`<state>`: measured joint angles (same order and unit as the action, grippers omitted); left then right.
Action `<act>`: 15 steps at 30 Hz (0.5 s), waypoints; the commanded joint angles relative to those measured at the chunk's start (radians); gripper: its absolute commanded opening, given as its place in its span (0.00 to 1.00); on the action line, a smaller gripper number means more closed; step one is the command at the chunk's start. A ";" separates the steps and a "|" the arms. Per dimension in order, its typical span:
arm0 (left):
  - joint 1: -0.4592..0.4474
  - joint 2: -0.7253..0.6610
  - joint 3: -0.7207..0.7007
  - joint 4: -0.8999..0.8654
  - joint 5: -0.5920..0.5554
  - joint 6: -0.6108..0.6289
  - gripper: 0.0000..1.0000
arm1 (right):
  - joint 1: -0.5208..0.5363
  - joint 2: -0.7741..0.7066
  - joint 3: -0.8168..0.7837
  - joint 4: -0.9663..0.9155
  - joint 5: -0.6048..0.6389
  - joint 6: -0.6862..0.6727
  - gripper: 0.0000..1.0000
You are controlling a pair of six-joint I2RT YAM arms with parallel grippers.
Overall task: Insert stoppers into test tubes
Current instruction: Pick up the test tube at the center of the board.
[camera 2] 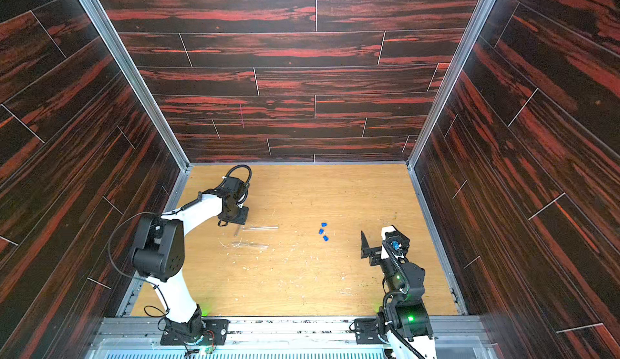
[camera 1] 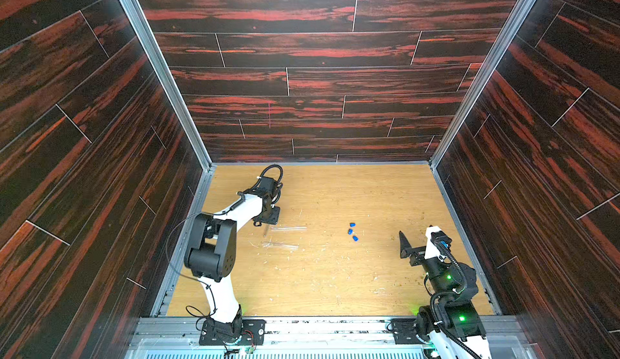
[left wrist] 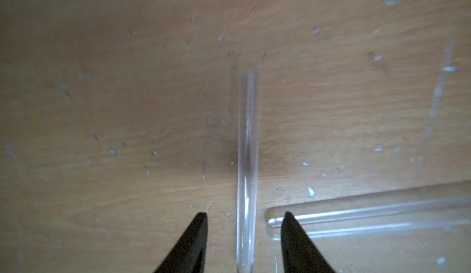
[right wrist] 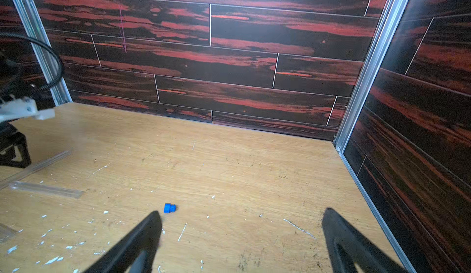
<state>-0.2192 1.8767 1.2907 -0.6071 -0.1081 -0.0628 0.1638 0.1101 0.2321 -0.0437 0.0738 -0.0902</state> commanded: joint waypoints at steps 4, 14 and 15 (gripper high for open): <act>-0.002 0.065 0.076 -0.106 -0.023 -0.020 0.39 | 0.006 -0.022 -0.011 0.011 -0.007 -0.010 0.99; -0.001 0.140 0.134 -0.146 -0.006 -0.022 0.27 | 0.006 -0.020 -0.011 0.010 -0.006 -0.011 0.99; 0.001 0.141 0.134 -0.145 -0.010 -0.021 0.27 | 0.006 -0.018 -0.011 0.009 -0.004 -0.012 0.99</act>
<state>-0.2192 2.0033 1.3960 -0.7048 -0.1181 -0.0834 0.1638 0.1043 0.2302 -0.0444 0.0685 -0.0910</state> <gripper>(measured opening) 0.272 0.987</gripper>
